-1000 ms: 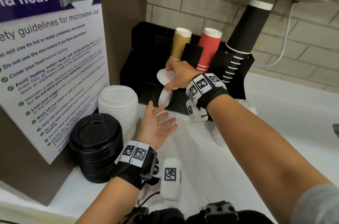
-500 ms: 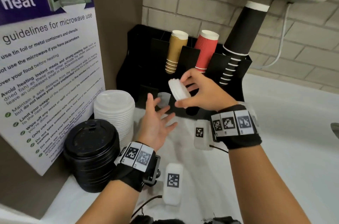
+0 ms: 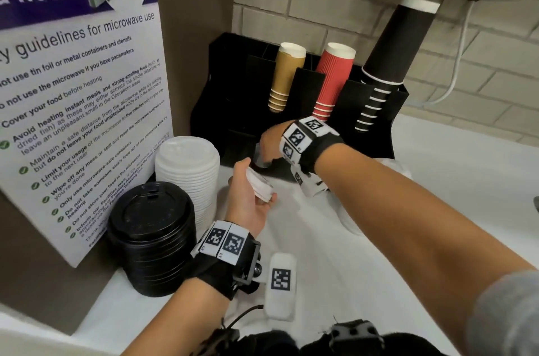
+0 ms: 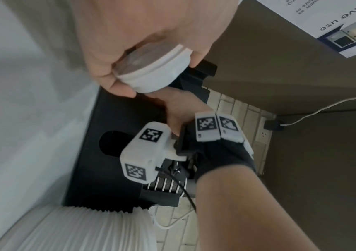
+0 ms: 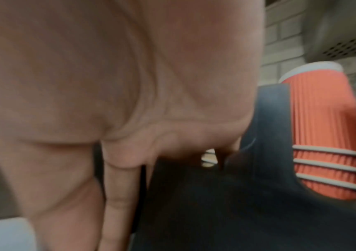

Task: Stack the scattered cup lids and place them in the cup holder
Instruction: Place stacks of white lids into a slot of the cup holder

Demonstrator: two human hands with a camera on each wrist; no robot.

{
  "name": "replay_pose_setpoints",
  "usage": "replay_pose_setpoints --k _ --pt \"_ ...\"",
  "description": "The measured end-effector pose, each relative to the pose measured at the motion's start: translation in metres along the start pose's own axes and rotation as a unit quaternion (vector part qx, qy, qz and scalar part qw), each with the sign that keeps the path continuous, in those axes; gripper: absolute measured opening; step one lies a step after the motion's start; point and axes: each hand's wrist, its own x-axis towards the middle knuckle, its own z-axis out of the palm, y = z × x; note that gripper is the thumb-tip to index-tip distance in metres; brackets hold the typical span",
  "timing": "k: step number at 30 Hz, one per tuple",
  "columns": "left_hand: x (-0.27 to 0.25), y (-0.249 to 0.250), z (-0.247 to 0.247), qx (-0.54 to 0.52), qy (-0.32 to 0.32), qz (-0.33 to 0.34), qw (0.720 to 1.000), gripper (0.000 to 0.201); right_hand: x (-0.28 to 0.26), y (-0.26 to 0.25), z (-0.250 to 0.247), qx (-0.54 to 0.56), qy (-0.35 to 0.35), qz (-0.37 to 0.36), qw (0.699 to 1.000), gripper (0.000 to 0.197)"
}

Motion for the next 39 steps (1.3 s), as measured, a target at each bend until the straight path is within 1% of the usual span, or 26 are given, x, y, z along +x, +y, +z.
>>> replay_pose_setpoints --k 1,4,6,7,9,11,13,14,15,17,18,20,22,24,26,27,29,31,33,35,36,37,38,39 --pt "0.001 0.0 -0.001 0.01 0.005 0.007 1.0 0.034 0.01 -0.002 0.004 -0.017 -0.016 -0.001 1.0 0.028" --pt "0.001 0.0 -0.004 0.022 0.007 0.017 1.0 0.033 0.03 -0.002 0.007 -0.027 -0.03 0.009 0.999 0.021" --pt "-0.002 0.0 -0.004 0.026 0.002 0.015 1.0 0.033 0.034 -0.003 0.007 -0.044 -0.075 -0.001 0.996 0.022" --pt "-0.003 -0.001 -0.004 0.027 -0.002 0.013 1.0 0.033 0.037 -0.003 0.008 -0.058 -0.086 -0.003 0.995 0.023" --pt "-0.004 -0.001 -0.004 0.03 -0.009 0.013 0.999 0.032 0.044 -0.003 0.01 -0.088 -0.075 -0.01 0.993 0.021" --pt "-0.005 0.0 -0.004 0.032 -0.011 0.011 0.999 0.032 0.047 -0.003 0.012 -0.11 -0.075 -0.013 0.991 0.013" --pt "-0.006 0.0 -0.003 0.033 -0.011 0.01 0.999 0.033 0.051 -0.001 0.014 -0.12 -0.06 -0.015 0.991 0.018" --pt "-0.006 0.001 -0.003 0.034 -0.009 0.01 0.999 0.035 0.051 -0.001 0.015 -0.121 -0.05 -0.014 0.991 0.023" --pt "-0.007 0.001 -0.003 0.034 -0.009 0.008 0.999 0.038 0.052 -0.002 0.016 -0.127 -0.043 -0.013 0.991 0.028" --pt "-0.008 0.001 -0.002 0.033 -0.009 0.005 0.999 0.049 0.051 -0.003 0.017 -0.143 -0.041 -0.007 0.989 0.031" --pt "-0.008 0.001 -0.002 0.033 -0.008 0.005 0.999 0.054 0.049 -0.005 0.016 -0.15 -0.043 -0.008 0.988 0.03" --pt "-0.008 0.002 -0.002 0.033 -0.005 0.006 0.999 0.058 0.046 -0.007 0.014 -0.142 -0.042 -0.009 0.989 0.028" --pt "-0.008 0.002 -0.001 0.036 -0.005 0.005 0.999 0.058 0.041 -0.008 0.012 -0.128 -0.039 -0.011 0.991 0.025" --pt "-0.008 0.001 -0.002 0.039 -0.004 0.006 0.999 0.056 0.038 -0.008 0.01 -0.124 -0.041 -0.011 0.991 0.01" --pt "-0.007 0.001 -0.003 0.039 -0.004 0.006 0.999 0.055 0.034 -0.009 0.01 -0.12 -0.027 -0.001 0.992 0.011" --pt "-0.007 0.001 -0.004 0.038 -0.007 0.006 0.999 0.056 0.031 -0.009 0.011 -0.094 -0.013 0.007 0.995 0.012" --pt "-0.005 0.002 -0.004 0.035 -0.012 0.005 0.999 0.055 0.024 -0.008 0.008 -0.061 0.021 0.014 0.998 0.021" --pt "-0.003 0.002 -0.004 0.028 -0.015 0.0 1.0 0.046 0.01 -0.006 0.001 -0.019 0.066 0.018 0.997 0.024" --pt "-0.002 0.001 -0.003 0.024 -0.021 -0.008 0.999 0.04 -0.004 -0.005 -0.012 0.043 0.123 0.024 0.991 0.026" --pt "-0.002 -0.001 -0.003 0.017 -0.028 -0.014 0.999 0.036 -0.028 0.0 -0.027 0.106 0.177 0.028 0.978 0.03" --pt "-0.003 -0.001 -0.002 0.011 -0.034 -0.014 0.999 0.033 -0.041 0.003 -0.034 0.153 0.209 0.023 0.966 0.031" --pt "-0.004 -0.001 -0.002 0.003 -0.044 -0.011 0.999 0.029 -0.055 0.008 -0.041 0.223 0.24 0.018 0.945 0.028" --pt "-0.005 -0.001 -0.001 -0.005 -0.053 -0.006 0.999 0.026 -0.07 0.012 -0.044 0.316 0.267 0.01 0.91 0.023" --pt "-0.006 0.0 0.0 -0.019 -0.059 0.001 0.998 0.024 -0.086 0.015 -0.046 0.415 0.282 -0.008 0.865 0.019"
